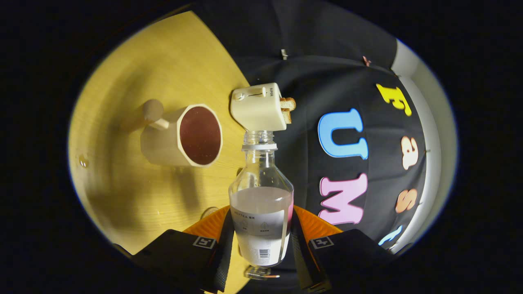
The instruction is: Take the bottle from table, then pour the juice into the cup, finally place the bottle on the coaster
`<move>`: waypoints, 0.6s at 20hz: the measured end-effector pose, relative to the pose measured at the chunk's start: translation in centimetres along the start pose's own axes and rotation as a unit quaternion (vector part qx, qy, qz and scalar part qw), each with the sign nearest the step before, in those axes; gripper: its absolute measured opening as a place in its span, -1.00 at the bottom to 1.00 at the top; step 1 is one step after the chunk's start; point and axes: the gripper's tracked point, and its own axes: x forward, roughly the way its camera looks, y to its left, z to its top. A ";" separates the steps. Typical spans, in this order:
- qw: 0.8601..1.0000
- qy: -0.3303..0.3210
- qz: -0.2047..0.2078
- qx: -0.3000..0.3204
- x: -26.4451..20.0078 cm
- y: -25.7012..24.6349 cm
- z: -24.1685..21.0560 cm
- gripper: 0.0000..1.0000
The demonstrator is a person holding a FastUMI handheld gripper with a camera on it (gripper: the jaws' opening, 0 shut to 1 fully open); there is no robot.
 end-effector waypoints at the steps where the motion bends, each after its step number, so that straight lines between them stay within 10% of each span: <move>1: 0.999 -0.004 -0.001 0.036 0.0 0.1 0.2 0.36; 7: 0.971 -0.009 -0.025 0.239 -0.6 0.4 0.5 0.36; 12: 0.900 -0.047 -0.035 0.431 -1.9 -1.5 1.0 0.36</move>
